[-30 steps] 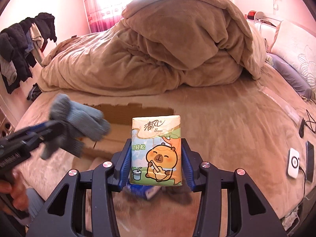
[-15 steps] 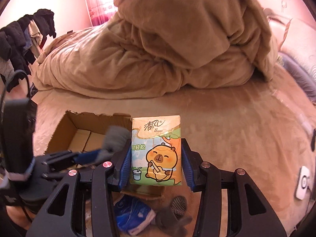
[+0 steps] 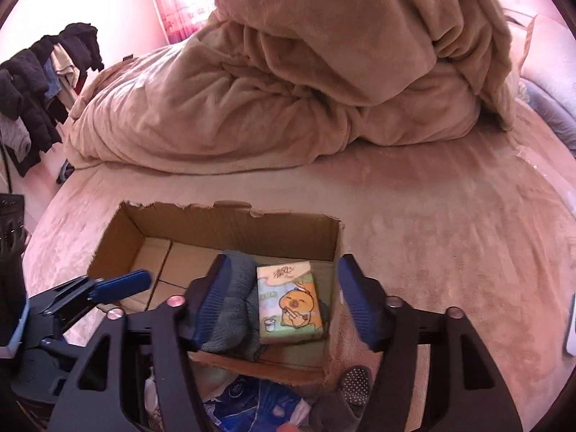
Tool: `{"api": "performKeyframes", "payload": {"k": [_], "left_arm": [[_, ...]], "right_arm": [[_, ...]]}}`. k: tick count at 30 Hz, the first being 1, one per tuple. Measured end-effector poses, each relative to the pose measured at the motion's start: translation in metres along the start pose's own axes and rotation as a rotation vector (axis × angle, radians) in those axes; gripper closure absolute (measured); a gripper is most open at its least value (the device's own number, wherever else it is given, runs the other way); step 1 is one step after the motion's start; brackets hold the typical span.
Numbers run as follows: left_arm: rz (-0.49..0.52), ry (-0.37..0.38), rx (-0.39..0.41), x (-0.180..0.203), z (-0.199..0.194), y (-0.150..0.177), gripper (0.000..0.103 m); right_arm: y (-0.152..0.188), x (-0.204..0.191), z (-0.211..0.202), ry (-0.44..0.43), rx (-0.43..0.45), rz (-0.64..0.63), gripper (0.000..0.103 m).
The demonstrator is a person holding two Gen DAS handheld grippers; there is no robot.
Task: Organize objects
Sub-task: 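Carry tissue pack and grey socks into the cardboard box and release both, then grasp the cotton swab bag with the left gripper while the right grasps the snack bag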
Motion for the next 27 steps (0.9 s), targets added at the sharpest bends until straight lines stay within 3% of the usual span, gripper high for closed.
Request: {"api": "performKeyframes", "payload": {"k": [6,17,27], "left_arm": [[-0.027,-0.034,0.058,-0.011,-0.047,0.003,0.019],[-0.018,-0.090,0.167,-0.010,-0.148,0.023,0.013],[-0.003,-0.102,0.165,-0.001,-0.178,0.060,0.012]], "right_arm": [[-0.003,-0.004,-0.033,0.015,0.039,0.020,0.025],[0.011,-0.018,-0.122,0.067,0.112,-0.012,0.025],[0.045,-0.007,-0.185,0.085,0.147,0.016,0.025]]}}
Point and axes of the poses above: each gripper's, at about its wrist camera, not at the fingertips, and z roughly the way its jaws point, x to its right, y to its underside, the point moved 8 cm from there along z, roughly the way its jaws point, and after that the axes turned 7 degrees about z, right-handed, at the moved point
